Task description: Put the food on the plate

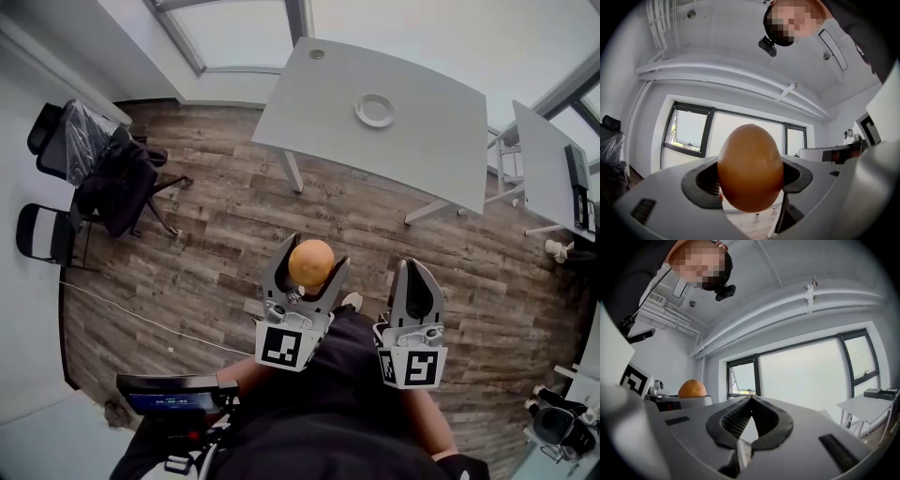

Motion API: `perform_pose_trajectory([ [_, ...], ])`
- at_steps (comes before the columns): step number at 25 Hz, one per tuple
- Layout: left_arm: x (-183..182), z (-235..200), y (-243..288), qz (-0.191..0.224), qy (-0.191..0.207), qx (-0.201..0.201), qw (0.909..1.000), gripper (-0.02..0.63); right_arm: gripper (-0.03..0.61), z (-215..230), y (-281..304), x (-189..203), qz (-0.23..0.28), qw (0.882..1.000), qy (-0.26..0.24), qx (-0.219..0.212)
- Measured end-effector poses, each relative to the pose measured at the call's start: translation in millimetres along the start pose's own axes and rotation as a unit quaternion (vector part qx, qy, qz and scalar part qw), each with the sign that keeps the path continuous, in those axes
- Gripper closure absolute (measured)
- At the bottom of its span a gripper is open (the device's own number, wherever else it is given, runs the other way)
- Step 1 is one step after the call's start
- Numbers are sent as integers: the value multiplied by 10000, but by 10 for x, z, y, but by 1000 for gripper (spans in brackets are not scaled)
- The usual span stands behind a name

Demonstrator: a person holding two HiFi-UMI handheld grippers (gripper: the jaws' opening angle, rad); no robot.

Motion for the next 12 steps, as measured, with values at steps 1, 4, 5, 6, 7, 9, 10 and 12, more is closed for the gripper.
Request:
perform_pose_trajectory([
  [1,1,8,13,4,1,-6,10000,302,581,7,0,-1,5,10000,-21,-1],
  [4,0,30,44,7,23,-4,10000,302,581,35,11,-15,19,10000,-86,4],
  [5,8,34,57,-12,27,-5,10000,302,581,53,25,-12,7,10000,-74,-5],
  [6,19,39,70,-36,26,-12,10000,302,581,72,38,-4,-9,10000,-55,-13],
  [7,31,44,82,-58,24,-21,10000,302,581,91,47,6,-26,10000,-39,-21],
  [9,48,54,99,-91,18,-45,9999,302,581,120,54,21,-52,10000,-28,-34],
  [10,50,60,107,-92,14,-62,9999,302,581,133,55,22,-57,10000,-34,-38],
  [12,50,88,121,-87,0,-94,9999,302,581,164,48,13,-58,10000,-56,-48],
])
Point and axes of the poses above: the fingertips, and each gripper's own axes: y forward along the fingers, z to its right, x out of its underside, the point moved 2 cm from there along -y, backward along the fingers, and after that the axes turned 7 degrees about y, right-handed, at the moved point
